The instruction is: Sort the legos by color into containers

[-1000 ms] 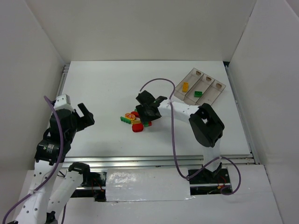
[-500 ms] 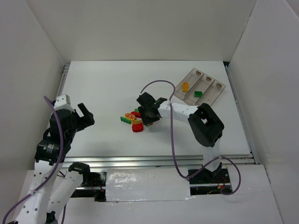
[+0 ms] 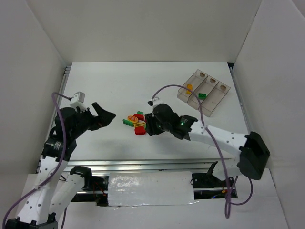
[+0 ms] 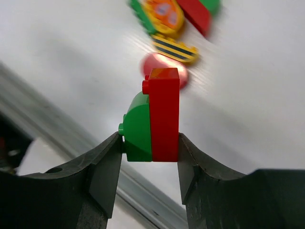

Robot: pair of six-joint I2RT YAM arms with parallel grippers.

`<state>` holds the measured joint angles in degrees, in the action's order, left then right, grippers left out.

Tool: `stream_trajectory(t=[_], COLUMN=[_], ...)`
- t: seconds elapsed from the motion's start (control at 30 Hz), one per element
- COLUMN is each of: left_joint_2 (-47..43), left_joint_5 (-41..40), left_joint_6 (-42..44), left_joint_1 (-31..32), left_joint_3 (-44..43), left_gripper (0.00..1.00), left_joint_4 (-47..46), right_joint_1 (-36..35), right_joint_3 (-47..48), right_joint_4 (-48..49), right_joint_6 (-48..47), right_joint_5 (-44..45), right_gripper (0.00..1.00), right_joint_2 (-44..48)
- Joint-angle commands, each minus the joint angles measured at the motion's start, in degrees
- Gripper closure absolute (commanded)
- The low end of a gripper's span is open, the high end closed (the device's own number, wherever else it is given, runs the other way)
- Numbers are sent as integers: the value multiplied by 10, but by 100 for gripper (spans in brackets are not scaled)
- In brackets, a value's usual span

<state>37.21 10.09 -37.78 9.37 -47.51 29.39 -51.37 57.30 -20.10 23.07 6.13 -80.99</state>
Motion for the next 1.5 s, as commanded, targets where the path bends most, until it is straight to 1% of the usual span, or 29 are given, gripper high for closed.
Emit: stream_trajectory(t=[0.0,0.07,0.1,0.17,0.2,0.23,0.27,0.33,0.37,0.5,0.63,0.7,0.77,0.83,0.87,0.93,0.97,1.03,1.07,1.13,1.17,1.2,1.23,1.3,1.33,1.37,1.4,1.43,1.47], left_joint_2=[26,38,40,49,53,65,73,92,99,125,131,133,141,148,154,162,164,162,161,156,154,153,148,143,141,141,138,136,135], left_joint_5=[219,216,197,176,166,152,144,114,103,52,32,29,30,32,33,41,44,50,51,48,47,45,41,40,41,48,55,61,69], left_joint_6=[-102,-124,-128,-135,-137,-141,-142,-141,-141,-138,-137,-137,-137,-139,-140,-142,-144,-146,-146,-140,-136,-129,-126,-118,-117,-117,-116,-115,-114], left_joint_1=[21,45,77,127,142,158,189,216,242,282,294,297,298,302,304,306,307,309,310,311,311,312,312,312,312,312,311,312,312], left_joint_3=[39,43,42,41,41,40,41,37,36,36,43,43,40,41,41,43,44,46,45,39,37,34,32,33,34,39,43,46,51], left_gripper=[2,3,3,3,3,3,4,4,5,7,11,15,23,27,33,40,50,59,71,82,91,93,99,100,100,100,100,100,100], left_joint_4=[-178,-199,-205,-218,-224,-228,-236,-238,-238,-228,-224,-224,-227,-231,-236,-242,-252,-258,-259,-253,-251,-244,-242,-240,-243,-248,-265,-273,-280], right_joint_1=[-35,-52,-55,-70,-76,-81,-91,-98,-105,-116,-123,-126,-130,-130,-132,-133,-133,-136,-136,-135,-135,-134,-136,-135,-136,-136,-136,-134,-133], right_joint_3=[-35,-51,-64,-71,-74,-74,-75,-71,-69,-65,-68,-66,-65,-61,-59,-50,-48,-44,-43,-41,-40,-38,-37,-40,-43,-49,-55,-61,-71], right_joint_4=[77,97,103,110,112,111,112,110,110,106,110,112,115,117,114,107,105,103,103,98,94,92,93,100,105,119,129,139,154], right_joint_6=[6,6,6,4,3,1,1,2,3,6,7,7,7,8,10,14,17,25,34,47,57,61,68,69,68,67,66,58,53], right_joint_5=[-8,-11,-21,-23,-20,-16,-11,3,8,32,34,30,37,44,49,59,63,79,96,120,137,142,144,133,125,103,90,72,52], right_gripper=[100,100,100,100,100,100,100,100,100,100,100,100,100,100,100,100,100,100,100,100,100,100,99,96,89,60,36,14,1], right_joint_2=[76,106,132,152,169,174,182,186,188,194,206,206,206,201,198,186,180,174,170,167,163,162,160,162,166,170,174,181,192])
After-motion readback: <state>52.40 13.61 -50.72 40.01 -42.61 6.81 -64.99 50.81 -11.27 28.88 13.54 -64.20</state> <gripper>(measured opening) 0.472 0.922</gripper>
